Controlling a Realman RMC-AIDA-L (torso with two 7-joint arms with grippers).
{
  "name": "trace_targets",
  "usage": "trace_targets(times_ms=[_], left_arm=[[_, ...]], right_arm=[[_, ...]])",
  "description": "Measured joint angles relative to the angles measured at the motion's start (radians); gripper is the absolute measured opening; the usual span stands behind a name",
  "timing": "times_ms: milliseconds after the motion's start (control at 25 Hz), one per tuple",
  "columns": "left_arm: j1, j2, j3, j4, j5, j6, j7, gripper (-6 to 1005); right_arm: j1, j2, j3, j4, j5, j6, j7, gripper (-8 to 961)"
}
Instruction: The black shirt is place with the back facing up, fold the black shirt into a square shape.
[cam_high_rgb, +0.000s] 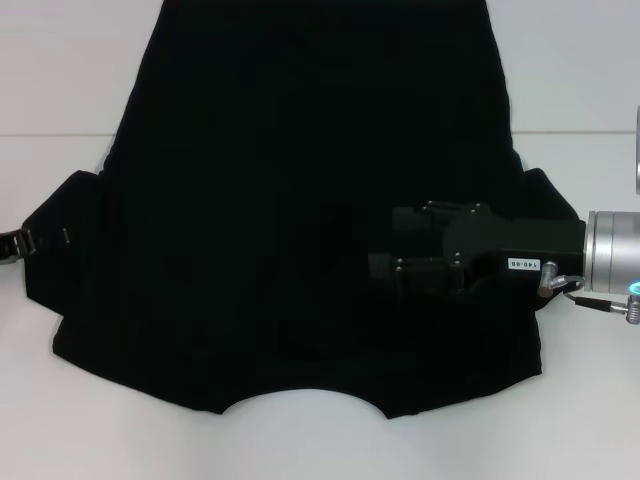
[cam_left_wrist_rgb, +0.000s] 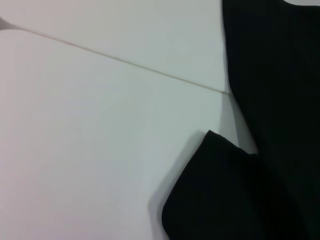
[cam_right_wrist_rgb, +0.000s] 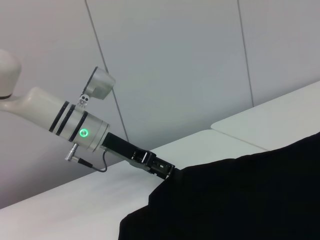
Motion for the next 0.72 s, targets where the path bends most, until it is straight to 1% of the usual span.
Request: trace_targets(times_ms=[400, 720], left_arm=[[-0.001, -0.002, 0.004, -0.004, 0.000, -0.002, 0.004, 892], [-0.008, -0.004, 0.070, -0.003, 0.000, -0.002, 0.008, 889]], right_arm=[[-0.001, 0.000, 0.002, 0.000, 0.000, 0.000, 0.000, 885], [-0.003, 0.000, 0.004, 0.000, 0.000, 0.000, 0.000, 885]])
